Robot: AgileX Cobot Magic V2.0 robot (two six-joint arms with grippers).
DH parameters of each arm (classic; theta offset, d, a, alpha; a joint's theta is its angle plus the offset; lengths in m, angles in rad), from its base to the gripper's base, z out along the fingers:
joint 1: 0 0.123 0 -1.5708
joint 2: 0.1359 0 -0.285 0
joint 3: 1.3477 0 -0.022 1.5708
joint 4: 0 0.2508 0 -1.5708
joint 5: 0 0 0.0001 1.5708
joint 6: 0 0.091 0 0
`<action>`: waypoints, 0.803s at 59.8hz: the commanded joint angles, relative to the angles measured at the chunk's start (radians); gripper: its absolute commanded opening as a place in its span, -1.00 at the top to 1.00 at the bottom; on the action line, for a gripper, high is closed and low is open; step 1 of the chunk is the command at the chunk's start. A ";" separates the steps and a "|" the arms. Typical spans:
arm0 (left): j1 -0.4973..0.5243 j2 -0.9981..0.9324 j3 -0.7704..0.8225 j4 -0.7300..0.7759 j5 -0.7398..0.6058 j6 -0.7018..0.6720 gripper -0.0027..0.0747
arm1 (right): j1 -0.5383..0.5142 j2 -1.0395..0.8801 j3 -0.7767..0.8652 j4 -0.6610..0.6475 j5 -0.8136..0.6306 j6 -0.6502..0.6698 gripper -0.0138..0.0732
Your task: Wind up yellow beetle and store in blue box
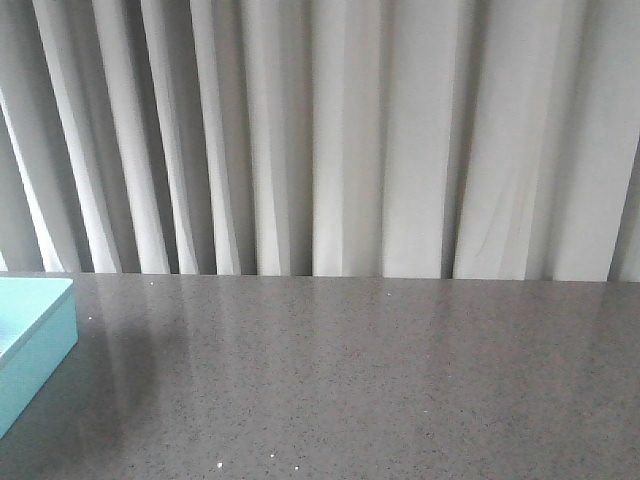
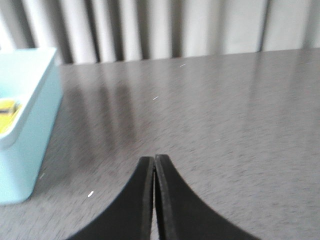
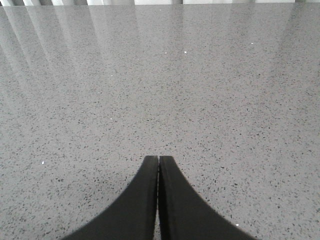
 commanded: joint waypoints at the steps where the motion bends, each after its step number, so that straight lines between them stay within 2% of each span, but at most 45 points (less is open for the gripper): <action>1: -0.005 0.008 0.025 -0.057 -0.106 -0.015 0.95 | -0.003 0.003 -0.027 -0.002 -0.066 -0.003 0.70; 11: -0.022 -0.024 0.092 -0.030 -0.123 0.004 0.95 | -0.003 0.003 -0.027 -0.002 -0.066 -0.003 0.70; 27: -0.035 -0.222 0.212 0.031 -0.144 0.005 0.95 | -0.003 0.003 -0.027 -0.002 -0.066 -0.003 0.70; 39: -0.035 -0.327 0.213 0.150 -0.133 0.005 0.95 | -0.003 0.003 -0.027 -0.002 -0.066 -0.003 0.70; 48: -0.035 -0.331 0.213 0.158 -0.144 0.004 0.95 | -0.003 0.003 -0.027 -0.002 -0.066 -0.003 0.70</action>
